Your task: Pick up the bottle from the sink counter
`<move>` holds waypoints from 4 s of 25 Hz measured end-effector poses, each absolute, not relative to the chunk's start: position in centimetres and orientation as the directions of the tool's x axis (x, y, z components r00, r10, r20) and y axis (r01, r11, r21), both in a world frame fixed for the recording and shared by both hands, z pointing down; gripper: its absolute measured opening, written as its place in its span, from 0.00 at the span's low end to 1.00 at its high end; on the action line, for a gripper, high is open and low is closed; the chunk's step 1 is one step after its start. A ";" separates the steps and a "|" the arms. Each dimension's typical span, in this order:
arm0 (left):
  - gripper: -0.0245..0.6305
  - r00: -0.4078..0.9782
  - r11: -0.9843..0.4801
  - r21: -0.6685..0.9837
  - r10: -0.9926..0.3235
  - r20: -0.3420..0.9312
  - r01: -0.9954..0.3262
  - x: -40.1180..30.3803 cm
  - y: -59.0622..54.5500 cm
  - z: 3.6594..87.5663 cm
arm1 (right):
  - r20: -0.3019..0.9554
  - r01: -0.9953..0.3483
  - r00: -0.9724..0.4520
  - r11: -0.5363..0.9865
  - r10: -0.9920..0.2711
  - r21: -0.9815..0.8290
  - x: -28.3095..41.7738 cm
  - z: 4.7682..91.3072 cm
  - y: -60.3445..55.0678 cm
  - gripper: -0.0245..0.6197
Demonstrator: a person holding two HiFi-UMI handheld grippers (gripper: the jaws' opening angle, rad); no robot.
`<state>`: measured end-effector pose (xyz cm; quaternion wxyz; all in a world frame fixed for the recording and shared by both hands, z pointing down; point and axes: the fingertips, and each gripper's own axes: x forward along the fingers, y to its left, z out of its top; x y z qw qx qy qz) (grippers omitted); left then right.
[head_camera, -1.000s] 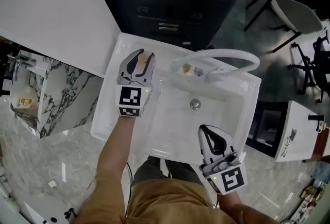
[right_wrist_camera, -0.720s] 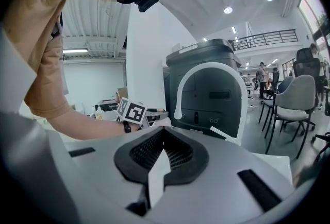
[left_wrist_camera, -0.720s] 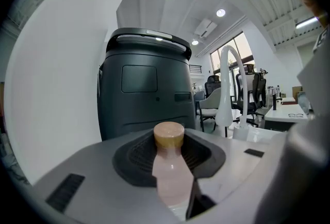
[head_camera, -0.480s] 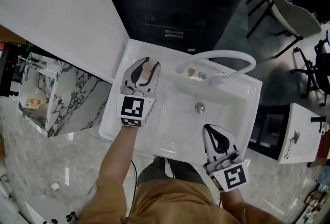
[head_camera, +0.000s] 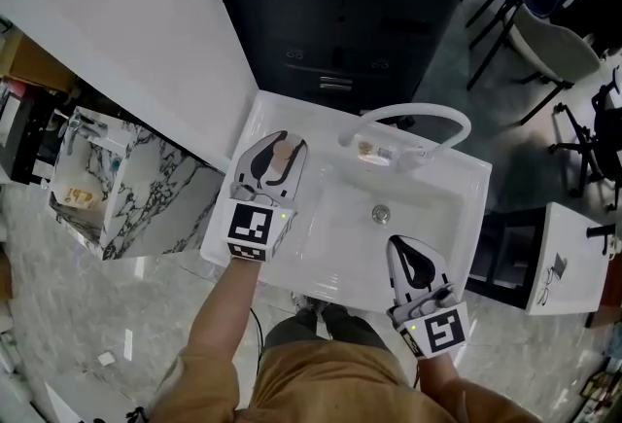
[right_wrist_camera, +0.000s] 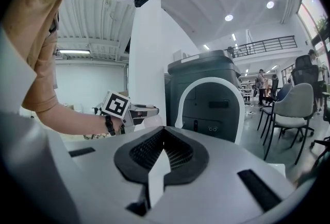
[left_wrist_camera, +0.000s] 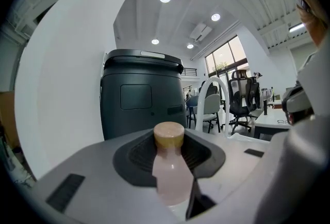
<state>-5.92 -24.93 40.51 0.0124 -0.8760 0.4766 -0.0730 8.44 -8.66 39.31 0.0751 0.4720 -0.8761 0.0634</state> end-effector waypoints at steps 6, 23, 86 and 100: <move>0.23 0.540 -0.548 -0.081 -0.835 0.106 -0.832 -6.5 -22.5 38.4 | 0.178 -0.846 -0.528 0.532 -0.830 -0.027 9.0 38.3 -7.9 0.04; 0.23 0.523 -0.528 -0.092 -0.849 0.069 -0.845 -9.5 -15.6 33.2 | 0.143 -0.857 -0.509 0.515 -0.849 0.006 10.3 36.4 -6.1 0.04; 0.23 0.470 -0.469 -0.011 -0.882 -0.034 -0.883 -15.9 -4.5 24.2 | 0.083 -0.917 -0.379 0.386 -0.922 0.098 15.9 30.6 -6.4 0.04; 0.23 0.457 -0.457 -0.003 -0.889 -0.041 -0.889 -16.3 -4.1 24.7 | 0.068 -0.913 -0.388 0.393 -0.919 0.110 15.2 30.6 -6.8 0.04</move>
